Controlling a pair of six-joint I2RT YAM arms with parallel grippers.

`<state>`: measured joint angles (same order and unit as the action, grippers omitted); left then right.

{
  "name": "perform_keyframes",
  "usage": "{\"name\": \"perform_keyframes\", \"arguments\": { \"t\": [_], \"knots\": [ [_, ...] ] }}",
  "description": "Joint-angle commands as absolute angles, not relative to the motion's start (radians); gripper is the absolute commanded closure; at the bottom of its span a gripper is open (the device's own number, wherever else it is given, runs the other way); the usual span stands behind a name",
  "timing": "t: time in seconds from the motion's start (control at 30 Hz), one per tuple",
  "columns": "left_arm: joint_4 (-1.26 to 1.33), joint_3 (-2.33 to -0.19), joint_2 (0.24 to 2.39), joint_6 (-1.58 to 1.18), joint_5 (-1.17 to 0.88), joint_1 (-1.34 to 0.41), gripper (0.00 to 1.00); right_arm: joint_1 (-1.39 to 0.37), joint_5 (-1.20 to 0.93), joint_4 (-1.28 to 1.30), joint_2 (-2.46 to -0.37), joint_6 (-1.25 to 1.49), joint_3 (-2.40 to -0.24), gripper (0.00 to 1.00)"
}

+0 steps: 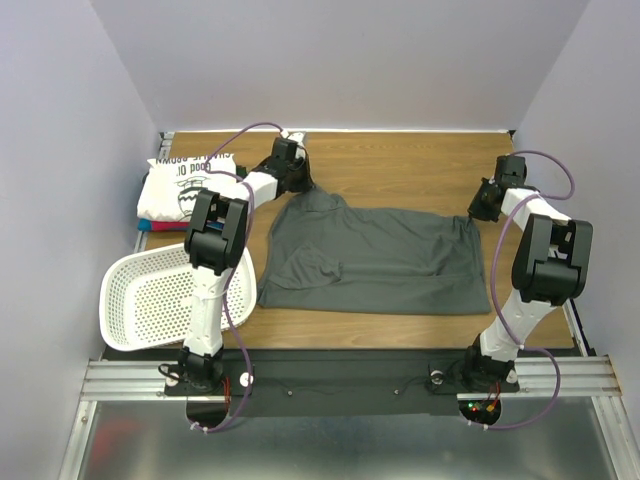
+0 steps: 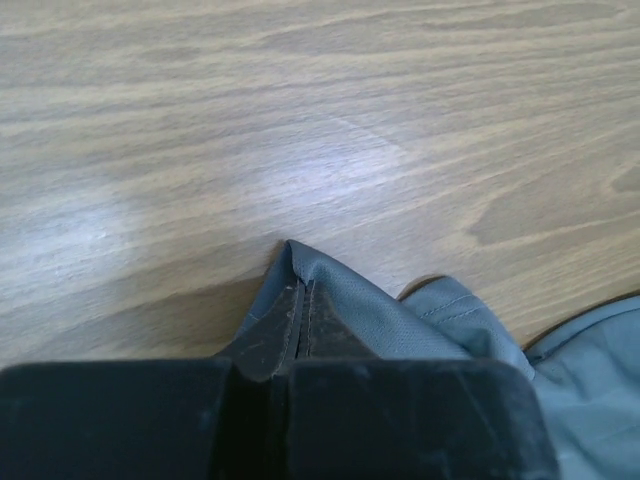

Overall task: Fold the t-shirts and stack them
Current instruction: Fold the tshirt

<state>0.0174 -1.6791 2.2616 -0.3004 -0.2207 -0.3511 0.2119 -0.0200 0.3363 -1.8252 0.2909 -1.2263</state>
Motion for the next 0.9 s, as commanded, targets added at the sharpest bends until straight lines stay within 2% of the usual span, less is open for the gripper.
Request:
{"name": "perform_keyframes", "arguments": {
  "t": [0.0, 0.23, 0.37, 0.87],
  "knots": [
    [0.119, -1.64, 2.165, -0.304, -0.239, -0.356, 1.0, 0.21, -0.035, 0.302, -1.789, 0.285, -1.207, 0.99],
    [0.268, -1.439, 1.926, -0.293, -0.259, -0.356, 1.0, 0.21, -0.038, 0.302, -1.752, 0.29, -1.192, 0.99],
    [0.33, -1.304, 1.841, -0.285, -0.264, -0.357, 1.0, 0.21, -0.052, 0.299, -1.688, 0.299, -1.158, 0.99],
    [0.382, -1.01, 1.606, -0.279, -0.17, -0.37, 1.0, 0.187, -0.032, 0.33, -1.421, 0.311, -0.976, 0.99]
  ]
}}
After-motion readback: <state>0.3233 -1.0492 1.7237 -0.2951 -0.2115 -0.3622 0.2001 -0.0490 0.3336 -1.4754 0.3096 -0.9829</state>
